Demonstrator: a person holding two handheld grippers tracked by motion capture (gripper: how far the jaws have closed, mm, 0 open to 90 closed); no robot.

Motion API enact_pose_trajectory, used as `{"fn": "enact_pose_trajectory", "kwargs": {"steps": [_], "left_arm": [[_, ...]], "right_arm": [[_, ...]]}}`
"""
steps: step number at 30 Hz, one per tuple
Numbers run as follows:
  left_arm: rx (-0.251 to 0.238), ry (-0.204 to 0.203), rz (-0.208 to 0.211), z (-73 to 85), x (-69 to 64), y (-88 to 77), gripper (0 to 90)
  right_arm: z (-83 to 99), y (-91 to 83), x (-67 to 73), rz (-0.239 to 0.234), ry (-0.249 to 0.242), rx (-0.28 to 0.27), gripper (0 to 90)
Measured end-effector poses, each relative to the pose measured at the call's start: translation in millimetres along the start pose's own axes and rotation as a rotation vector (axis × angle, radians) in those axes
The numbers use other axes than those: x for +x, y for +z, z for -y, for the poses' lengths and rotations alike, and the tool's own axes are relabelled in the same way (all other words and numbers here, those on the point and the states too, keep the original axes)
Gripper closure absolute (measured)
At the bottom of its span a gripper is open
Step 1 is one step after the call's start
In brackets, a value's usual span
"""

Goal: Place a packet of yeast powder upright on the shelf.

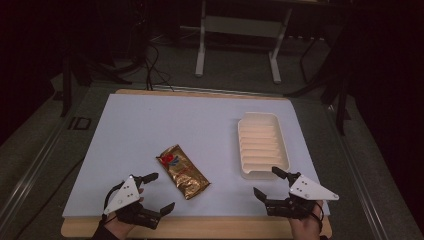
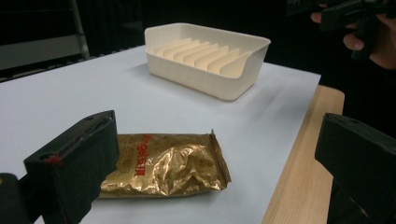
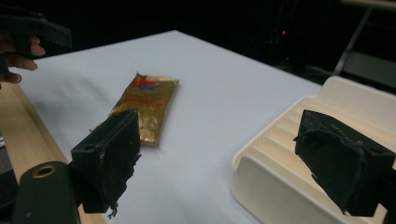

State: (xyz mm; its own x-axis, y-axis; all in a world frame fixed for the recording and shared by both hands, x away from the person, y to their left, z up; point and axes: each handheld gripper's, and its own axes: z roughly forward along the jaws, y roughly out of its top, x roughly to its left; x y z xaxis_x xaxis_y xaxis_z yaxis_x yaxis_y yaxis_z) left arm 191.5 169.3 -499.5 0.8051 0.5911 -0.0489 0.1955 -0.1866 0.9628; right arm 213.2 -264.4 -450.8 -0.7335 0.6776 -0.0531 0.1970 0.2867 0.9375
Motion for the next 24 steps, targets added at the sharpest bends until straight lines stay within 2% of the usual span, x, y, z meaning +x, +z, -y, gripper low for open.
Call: {"fn": "enact_pose_trajectory", "kwargs": {"steps": [3, 7, 8, 12, 15, 18, 20, 22, 24], "left_arm": [[-0.001, -0.004, 0.013, -0.2, -1.2, 0.9, 0.4], [-0.004, -0.021, 0.036, -0.9, -2.5, 1.4, 0.4], [-0.008, -0.024, 0.050, -2.5, -5.0, 1.4, 0.4], [0.004, -0.061, 0.102, -10.3, -10.6, 0.8, 0.5], [0.016, -0.058, 0.118, -19.4, -16.1, 0.6, 0.4], [0.012, -0.063, 0.141, -29.3, -20.3, 0.4, 0.4], [0.031, -0.050, 0.136, -35.6, -21.2, 0.3, 0.4], [0.038, -0.043, 0.150, -41.1, -19.6, -0.6, 0.4], [0.049, -0.030, 0.134, -45.8, -18.1, -1.1, 0.4]], "right_arm": [[0.0, 1.1, 0.8, -0.009, 0.010, 0.024, 14.0], [-0.7, 1.9, 2.0, -0.019, 0.003, 0.030, 13.4], [-1.7, 2.0, 5.1, -0.027, -0.014, 0.033, 13.3], [-3.1, 0.8, 7.3, -0.028, -0.028, 0.019, 12.5], [-4.6, -1.5, 8.8, -0.031, -0.036, -0.005, 11.5], [-6.1, -2.6, 10.3, -0.022, -0.063, -0.025, 11.1], [-6.1, -2.5, 10.6, -0.026, -0.065, -0.035, 11.0], [-6.9, -3.2, 12.0, -0.013, -0.088, -0.058, 10.9], [-7.5, -3.8, 12.2, -0.011, -0.089, -0.065, 10.9]]}}
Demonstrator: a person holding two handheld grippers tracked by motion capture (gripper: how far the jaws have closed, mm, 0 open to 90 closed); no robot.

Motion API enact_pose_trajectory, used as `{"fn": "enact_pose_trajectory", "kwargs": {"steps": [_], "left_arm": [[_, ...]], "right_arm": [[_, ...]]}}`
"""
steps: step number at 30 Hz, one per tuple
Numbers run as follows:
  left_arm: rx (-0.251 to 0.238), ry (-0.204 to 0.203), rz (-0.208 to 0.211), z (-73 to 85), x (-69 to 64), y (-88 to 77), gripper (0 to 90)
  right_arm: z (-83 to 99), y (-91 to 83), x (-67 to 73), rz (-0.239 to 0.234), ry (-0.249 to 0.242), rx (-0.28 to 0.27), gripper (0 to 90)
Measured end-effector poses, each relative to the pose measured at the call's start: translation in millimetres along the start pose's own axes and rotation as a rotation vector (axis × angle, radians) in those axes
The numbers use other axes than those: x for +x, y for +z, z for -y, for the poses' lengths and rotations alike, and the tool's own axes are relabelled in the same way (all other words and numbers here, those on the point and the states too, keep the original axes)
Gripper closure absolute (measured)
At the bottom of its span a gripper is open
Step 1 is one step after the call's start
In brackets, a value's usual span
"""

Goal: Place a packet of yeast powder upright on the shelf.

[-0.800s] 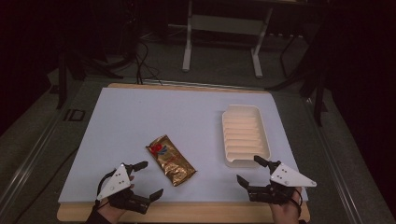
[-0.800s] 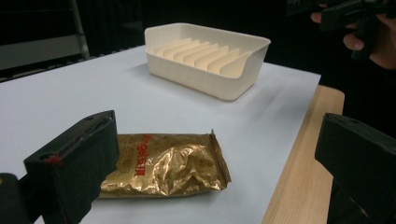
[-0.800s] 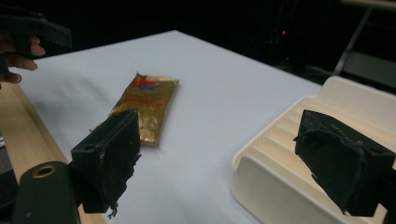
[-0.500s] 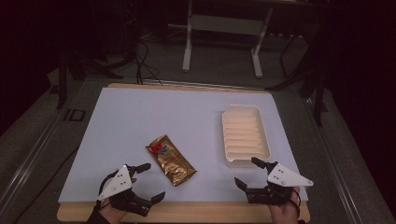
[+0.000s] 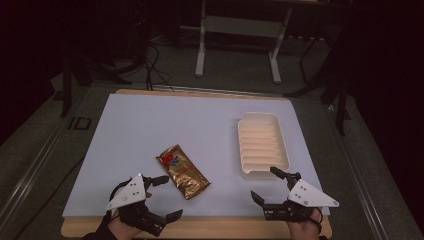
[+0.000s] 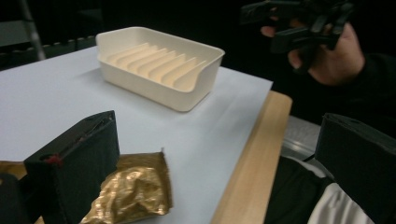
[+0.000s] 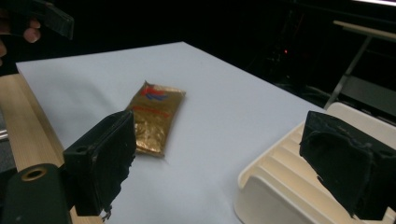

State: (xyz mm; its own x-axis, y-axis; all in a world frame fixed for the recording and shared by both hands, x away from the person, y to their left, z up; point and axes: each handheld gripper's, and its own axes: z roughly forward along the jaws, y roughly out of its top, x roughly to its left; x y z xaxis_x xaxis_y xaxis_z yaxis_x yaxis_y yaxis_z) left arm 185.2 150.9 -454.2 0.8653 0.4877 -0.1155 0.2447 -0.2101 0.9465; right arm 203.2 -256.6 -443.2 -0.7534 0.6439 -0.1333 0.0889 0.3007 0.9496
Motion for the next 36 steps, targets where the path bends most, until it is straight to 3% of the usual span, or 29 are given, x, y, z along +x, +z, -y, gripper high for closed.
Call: {"fn": "enact_pose_trajectory", "kwargs": {"steps": [8, 17, 21, 25, 27, 36], "left_arm": [[-0.009, 0.027, -0.060, -13.4, 11.4, 0.8, 0.5], [0.000, 0.054, -0.127, -28.4, 37.1, 6.7, 1.3], [0.010, 0.039, -0.149, -32.1, 49.7, 8.3, 1.4], [0.033, 0.028, -0.188, -34.4, 62.8, 12.5, 2.2], [0.042, 0.010, -0.187, -34.1, 69.3, 15.8, 3.4], [0.087, 0.000, -0.232, -21.6, 94.3, 31.0, 12.3]], "right_arm": [[-2.3, 0.6, 1.2, 0.004, 0.021, 0.025, 10.9], [-3.1, 2.8, 3.1, -0.025, 0.043, 0.013, 10.5], [-4.7, 2.6, 7.8, -0.048, 0.019, 0.003, 10.5], [-4.6, 4.3, 9.4, -0.062, 0.027, 0.008, 10.5], [-4.5, 4.7, 9.9, -0.051, 0.028, 0.013, 10.5], [-4.0, 4.0, 7.8, -0.059, 0.050, 0.006, 10.8]]}}
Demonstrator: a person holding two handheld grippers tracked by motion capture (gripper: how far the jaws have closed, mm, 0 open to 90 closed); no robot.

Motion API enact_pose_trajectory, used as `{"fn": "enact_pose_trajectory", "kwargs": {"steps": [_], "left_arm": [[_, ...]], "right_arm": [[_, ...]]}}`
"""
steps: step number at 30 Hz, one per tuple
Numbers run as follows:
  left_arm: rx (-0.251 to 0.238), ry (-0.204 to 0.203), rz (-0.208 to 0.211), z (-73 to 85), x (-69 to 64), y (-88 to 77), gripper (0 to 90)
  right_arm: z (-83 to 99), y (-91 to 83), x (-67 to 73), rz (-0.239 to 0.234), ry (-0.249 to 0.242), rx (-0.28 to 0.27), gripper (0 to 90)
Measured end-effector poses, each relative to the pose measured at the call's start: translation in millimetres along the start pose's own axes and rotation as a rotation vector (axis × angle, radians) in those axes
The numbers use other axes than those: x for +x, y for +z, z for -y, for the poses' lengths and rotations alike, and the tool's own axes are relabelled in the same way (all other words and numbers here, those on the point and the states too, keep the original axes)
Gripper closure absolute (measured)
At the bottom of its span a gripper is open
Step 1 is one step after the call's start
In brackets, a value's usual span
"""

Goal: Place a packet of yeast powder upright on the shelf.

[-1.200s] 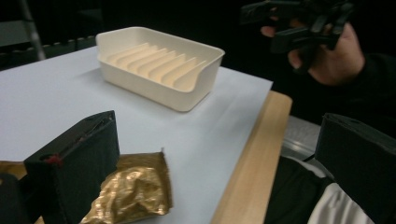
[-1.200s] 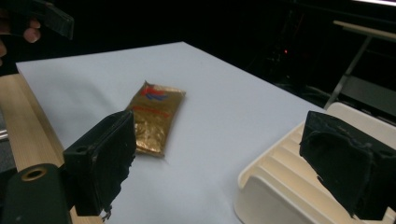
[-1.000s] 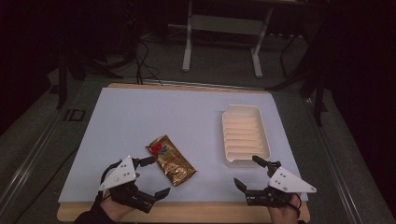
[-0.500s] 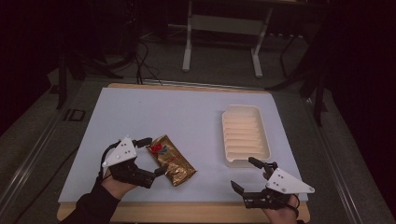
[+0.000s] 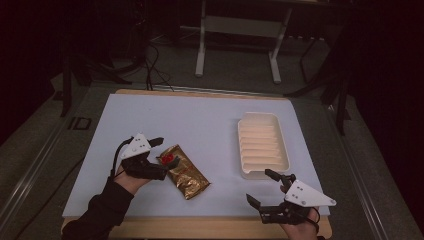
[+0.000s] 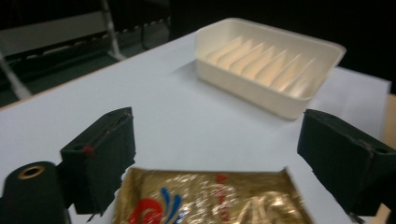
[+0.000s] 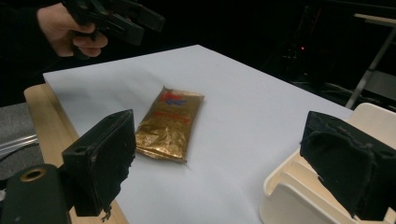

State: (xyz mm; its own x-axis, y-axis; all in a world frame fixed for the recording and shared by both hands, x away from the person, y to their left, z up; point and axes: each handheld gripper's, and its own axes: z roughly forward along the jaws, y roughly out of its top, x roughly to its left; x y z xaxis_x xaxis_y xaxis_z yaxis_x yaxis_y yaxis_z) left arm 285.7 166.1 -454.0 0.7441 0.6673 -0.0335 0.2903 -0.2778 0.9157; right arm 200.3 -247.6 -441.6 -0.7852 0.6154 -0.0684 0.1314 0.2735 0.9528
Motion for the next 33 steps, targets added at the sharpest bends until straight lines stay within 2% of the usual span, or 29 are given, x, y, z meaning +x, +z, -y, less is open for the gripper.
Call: {"fn": "enact_pose_trajectory", "kwargs": {"steps": [3, 5, 11, 18, 21, 22, 23, 25, 29, 30, 33], "left_arm": [[0.014, -0.022, 0.002, 4.9, 7.5, 5.8, 15.0], [0.028, -0.031, -0.012, 8.9, 12.2, 10.0, 15.8], [0.071, -0.070, -0.029, 19.7, 22.1, 20.0, 25.0], [0.140, -0.117, -0.094, 31.1, 32.1, 32.1, 29.3], [0.167, -0.123, -0.117, 37.5, 36.9, 36.2, 31.8], [0.167, -0.123, -0.117, 37.5, 36.9, 36.2, 33.3], [0.200, -0.135, -0.118, 42.7, 41.2, 39.1, 33.5], [0.214, -0.144, -0.116, 46.4, 43.9, 40.4, 35.0], [0.233, -0.162, -0.100, 51.4, 48.2, 41.3, 39.6], [0.235, -0.163, -0.093, 52.9, 49.3, 41.2, 43.5], [0.241, -0.177, -0.104, 56.0, 52.3, 40.9, 48.1]], "right_arm": [[0.3, -0.1, 0.1, -0.004, 0.003, 0.004, 12.9], [0.3, -0.1, 0.2, -0.009, 0.004, 0.007, 13.1], [0.1, -1.2, -0.6, -0.010, 0.008, 0.004, 13.2], [0.7, -0.2, -0.2, -0.012, 0.005, 0.004, 13.2], [1.0, -0.1, -0.2, -0.013, 0.005, 0.008, 13.3], [1.0, -0.1, -0.2, -0.013, 0.005, 0.008, 13.3], [1.6, 0.3, -0.7, -0.018, 0.006, 0.011, 13.4], [1.9, 0.7, -1.1, -0.023, 0.008, 0.012, 13.5], [2.3, 1.1, -1.3, -0.025, 0.011, 0.015, 13.5], [2.4, 1.2, -1.2, -0.027, 0.011, 0.017, 13.7], [2.9, 1.9, -1.3, -0.029, 0.009, 0.021, 13.7]]}}
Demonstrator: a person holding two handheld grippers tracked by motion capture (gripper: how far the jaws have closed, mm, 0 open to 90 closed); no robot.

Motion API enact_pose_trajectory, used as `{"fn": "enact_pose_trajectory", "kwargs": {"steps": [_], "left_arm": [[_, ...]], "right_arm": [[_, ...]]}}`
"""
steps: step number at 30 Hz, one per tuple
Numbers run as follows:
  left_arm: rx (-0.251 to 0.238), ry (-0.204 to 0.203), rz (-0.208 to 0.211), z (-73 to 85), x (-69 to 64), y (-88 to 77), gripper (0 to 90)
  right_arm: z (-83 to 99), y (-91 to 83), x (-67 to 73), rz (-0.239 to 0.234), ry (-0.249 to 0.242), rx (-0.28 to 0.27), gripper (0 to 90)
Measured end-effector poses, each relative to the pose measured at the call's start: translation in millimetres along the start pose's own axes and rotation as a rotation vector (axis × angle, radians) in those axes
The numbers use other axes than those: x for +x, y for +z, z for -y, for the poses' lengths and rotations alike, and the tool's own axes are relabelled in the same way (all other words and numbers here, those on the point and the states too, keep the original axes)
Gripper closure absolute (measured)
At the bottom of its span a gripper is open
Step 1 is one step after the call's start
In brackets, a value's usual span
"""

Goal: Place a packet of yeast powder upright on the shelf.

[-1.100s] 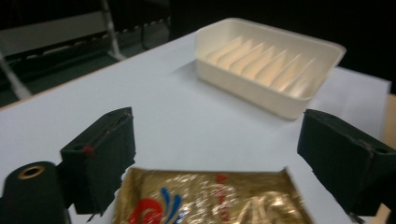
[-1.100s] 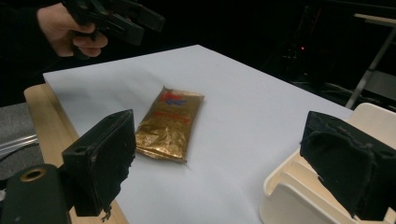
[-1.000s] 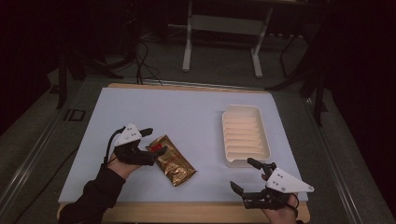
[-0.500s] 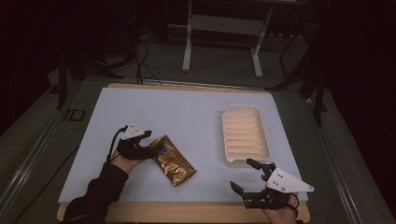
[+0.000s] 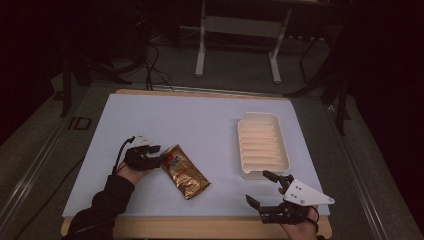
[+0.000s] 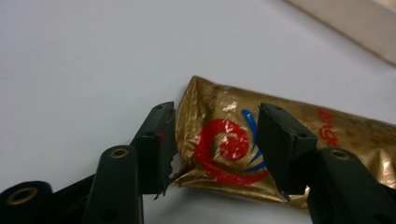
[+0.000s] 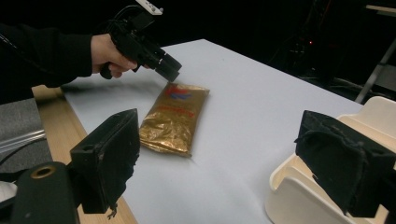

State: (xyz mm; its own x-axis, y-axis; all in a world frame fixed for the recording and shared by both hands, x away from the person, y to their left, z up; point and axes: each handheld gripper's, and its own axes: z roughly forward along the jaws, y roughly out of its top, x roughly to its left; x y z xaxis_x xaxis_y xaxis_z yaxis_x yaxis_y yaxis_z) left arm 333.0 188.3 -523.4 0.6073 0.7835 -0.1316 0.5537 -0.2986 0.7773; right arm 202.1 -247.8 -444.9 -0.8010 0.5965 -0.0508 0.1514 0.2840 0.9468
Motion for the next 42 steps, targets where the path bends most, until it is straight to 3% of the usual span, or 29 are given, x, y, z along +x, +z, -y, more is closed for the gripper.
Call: {"fn": "enact_pose_trajectory", "kwargs": {"steps": [12, 17, 19, 27, 30, 33, 36, 39, 42], "left_arm": [[0.116, -0.031, -0.029, 10.5, 6.1, 14.7, 45.0], [0.129, -0.042, -0.029, 14.1, 6.0, 19.5, 46.9], [0.130, -0.029, -0.035, 14.1, 4.0, 19.7, 47.7], [0.140, 0.038, -0.082, 14.8, -10.0, 22.2, 61.9], [0.141, 0.034, -0.096, 14.5, -13.0, 22.6, 67.0], [0.147, 0.036, -0.100, 13.4, -14.4, 23.0, 77.2], [0.163, 0.078, -0.122, 11.3, -21.9, 25.0, 87.5], [0.171, 0.090, -0.141, 10.0, -24.5, 25.5, 88.8], [0.149, 0.081, -0.144, 10.8, -25.0, 24.8, 88.8]], "right_arm": [[0.4, 0.6, -0.2, -0.002, 0.000, 0.001, 13.7], [0.7, 1.2, -0.1, -0.004, 0.003, 0.006, 13.7], [0.7, 1.6, 0.1, -0.003, 0.002, 0.007, 13.7], [1.1, 3.9, 0.5, -0.011, -0.001, 0.016, 13.8], [1.2, 4.5, 0.7, -0.013, 0.001, 0.019, 13.8], [1.2, 4.7, 1.0, -0.015, 0.000, 0.021, 13.8], [1.1, 4.5, 1.2, -0.014, -0.003, 0.023, 13.8], [1.1, 4.2, 0.8, -0.013, 0.001, 0.022, 13.8], [0.8, 3.3, 0.4, -0.011, -0.001, 0.020, 13.9]]}}
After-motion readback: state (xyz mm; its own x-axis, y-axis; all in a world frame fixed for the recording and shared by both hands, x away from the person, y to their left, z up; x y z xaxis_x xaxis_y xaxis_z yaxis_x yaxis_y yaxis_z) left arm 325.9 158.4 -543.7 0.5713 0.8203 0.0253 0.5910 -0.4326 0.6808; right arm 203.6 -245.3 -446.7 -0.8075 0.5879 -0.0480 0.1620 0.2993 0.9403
